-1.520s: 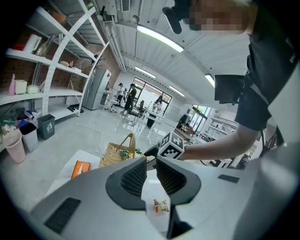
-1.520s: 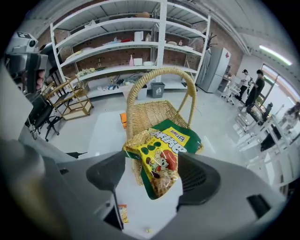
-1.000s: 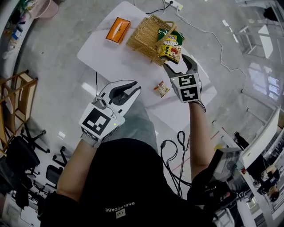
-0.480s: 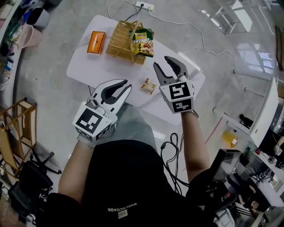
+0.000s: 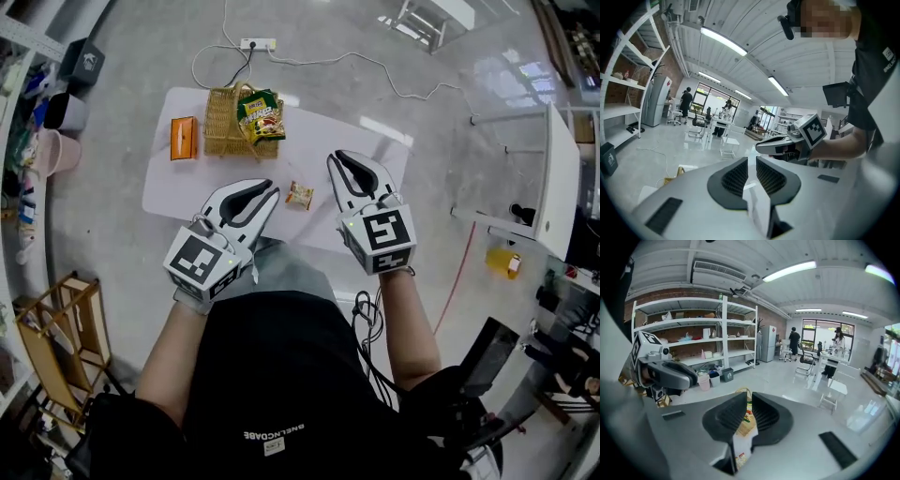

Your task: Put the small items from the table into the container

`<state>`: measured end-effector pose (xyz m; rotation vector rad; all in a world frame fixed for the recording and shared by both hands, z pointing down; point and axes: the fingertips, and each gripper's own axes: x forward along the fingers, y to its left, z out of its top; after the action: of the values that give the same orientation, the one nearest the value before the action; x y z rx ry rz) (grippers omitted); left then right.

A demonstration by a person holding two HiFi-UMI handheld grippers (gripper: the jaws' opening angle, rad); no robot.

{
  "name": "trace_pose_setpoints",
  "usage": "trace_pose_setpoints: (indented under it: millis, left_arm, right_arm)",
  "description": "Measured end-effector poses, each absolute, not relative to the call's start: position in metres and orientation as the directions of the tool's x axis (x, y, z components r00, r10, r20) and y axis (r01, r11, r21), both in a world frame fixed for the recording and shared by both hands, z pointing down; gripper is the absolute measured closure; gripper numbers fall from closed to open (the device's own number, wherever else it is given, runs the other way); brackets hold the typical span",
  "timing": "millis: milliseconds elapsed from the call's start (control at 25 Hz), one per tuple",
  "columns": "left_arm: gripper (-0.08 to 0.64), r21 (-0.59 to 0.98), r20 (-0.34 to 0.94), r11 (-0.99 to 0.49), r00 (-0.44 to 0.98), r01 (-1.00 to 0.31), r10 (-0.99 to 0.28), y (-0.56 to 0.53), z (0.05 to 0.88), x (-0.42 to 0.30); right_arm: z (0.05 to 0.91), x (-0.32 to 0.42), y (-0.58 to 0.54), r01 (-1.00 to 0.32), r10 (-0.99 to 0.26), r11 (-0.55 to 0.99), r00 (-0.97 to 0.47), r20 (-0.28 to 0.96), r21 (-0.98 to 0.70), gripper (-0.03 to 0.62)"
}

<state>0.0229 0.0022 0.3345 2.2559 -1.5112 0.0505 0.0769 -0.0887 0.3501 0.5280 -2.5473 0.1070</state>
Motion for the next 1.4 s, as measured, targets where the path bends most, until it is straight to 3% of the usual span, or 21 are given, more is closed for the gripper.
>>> trace_pose_setpoints:
  millis: [880, 1400]
  left_arm:
    - [0.514, 0.258, 0.166, -0.633, 0.678, -0.73, -0.716, -0.043, 0.24, 0.085]
    - [0.515, 0.202, 0.176, -0.699, 0.727, -0.686, -0.663, -0.047, 0.234, 0.096]
  right_arm:
    - [0.221, 0.163, -0.064, -0.653, -0.622, 0.746, -0.754, 0.21, -0.135, 0.554]
    - [0.222, 0.184, -0.065, -0.708, -0.683, 0.688, -0.706, 0.188, -0.159, 0.554]
